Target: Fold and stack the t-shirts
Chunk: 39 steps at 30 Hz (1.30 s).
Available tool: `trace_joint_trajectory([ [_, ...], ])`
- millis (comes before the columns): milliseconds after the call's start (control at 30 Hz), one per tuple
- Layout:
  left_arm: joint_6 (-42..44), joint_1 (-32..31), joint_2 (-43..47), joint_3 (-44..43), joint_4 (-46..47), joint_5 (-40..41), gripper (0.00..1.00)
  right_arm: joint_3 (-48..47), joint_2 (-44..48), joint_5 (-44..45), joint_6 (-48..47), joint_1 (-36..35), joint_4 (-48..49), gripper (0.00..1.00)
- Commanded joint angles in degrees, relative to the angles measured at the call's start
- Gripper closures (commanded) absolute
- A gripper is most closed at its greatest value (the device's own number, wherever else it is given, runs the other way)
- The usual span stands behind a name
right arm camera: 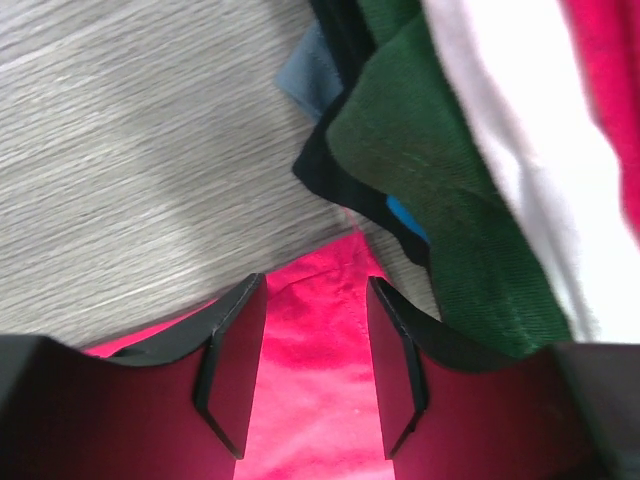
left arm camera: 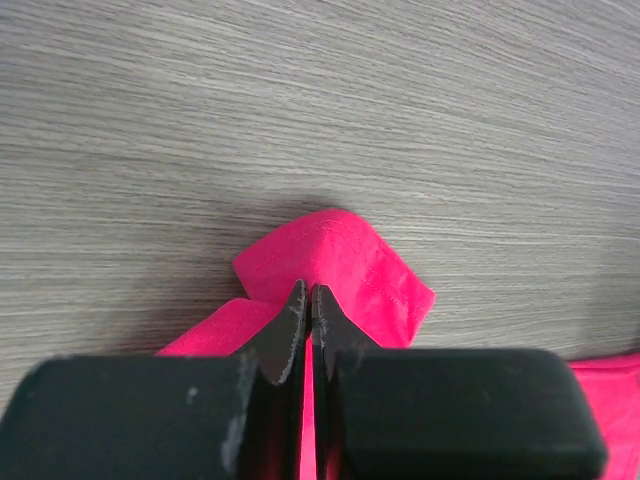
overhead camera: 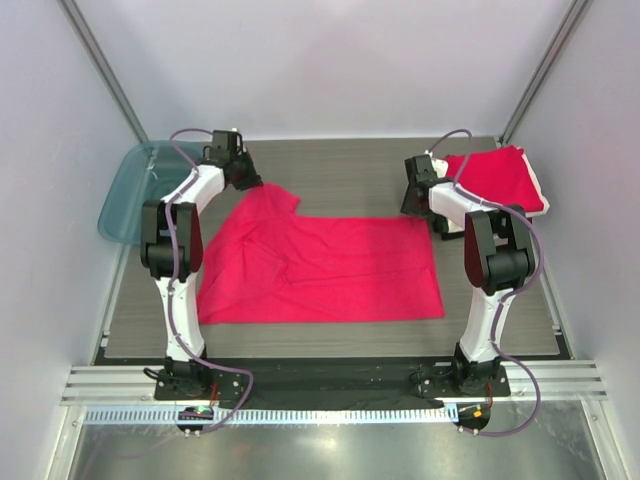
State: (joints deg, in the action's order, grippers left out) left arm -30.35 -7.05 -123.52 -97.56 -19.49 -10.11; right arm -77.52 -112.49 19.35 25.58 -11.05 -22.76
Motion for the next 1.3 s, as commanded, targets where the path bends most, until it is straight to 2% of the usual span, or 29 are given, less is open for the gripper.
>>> trace_joint_trajectory([
  [0, -0.5, 0.2, 2.4, 0.5, 2.3, -0.9, 1.0, -1.0, 2.6, 3.4, 0.0, 0.1, -0.8, 0.49],
  [200, -0.3, 0.2, 2.3, 1.1, 3.0, -1.3, 1.0, -2.0, -0.7, 2.2, 0.3, 0.4, -0.9, 0.52],
  [233, -0.1, 0.2, 2.1, 0.8, 3.0, -1.2, 1.0, -2.4, -1.2, 2.0, 0.3, 0.4, -1.0, 0.59],
  [400, 0.0, 0.3, 0.6, -0.5, 3.0, -0.7, 1.0, -4.9, -2.7, 1.4, 0.6, 0.4, -1.2, 0.78],
  [500, -0.8, 0.2, -1.2, -3.5, 2.7, -0.6, 1.0, -6.2, -2.5, 0.4, 0.9, 0.5, -1.4, 0.97],
  [533, -0.9, 0.2, -1.7, -4.3, 2.4, -0.7, 1.0, -7.3, -2.6, 0.2, 0.9, 0.5, -1.5, 0.99],
  [667, -0.9, 0.5, -3.1, -7.1, 0.8, 0.2, 1.0, -8.7, -2.3, -0.5, 0.9, 1.0, -2.1, 0.99],
  [900, -1.9, 1.6, -6.0, -17.0, -3.9, -2.2, 1.0, -11.6, -2.7, -2.0, 0.7, 2.0, -2.9, 0.99],
  [1100, -0.9, 1.5, -3.5, -12.1, -2.9, -7.0, 1.0, -10.3, -1.3, -2.7, 0.8, 2.1, -3.1, 0.99],
  [1267, 2.2, 1.1, 2.7, -5.2, -2.0, -6.2, 1.0, -8.2, 1.8, -4.6, 0.7, 2.2, -3.0, 0.99],
])
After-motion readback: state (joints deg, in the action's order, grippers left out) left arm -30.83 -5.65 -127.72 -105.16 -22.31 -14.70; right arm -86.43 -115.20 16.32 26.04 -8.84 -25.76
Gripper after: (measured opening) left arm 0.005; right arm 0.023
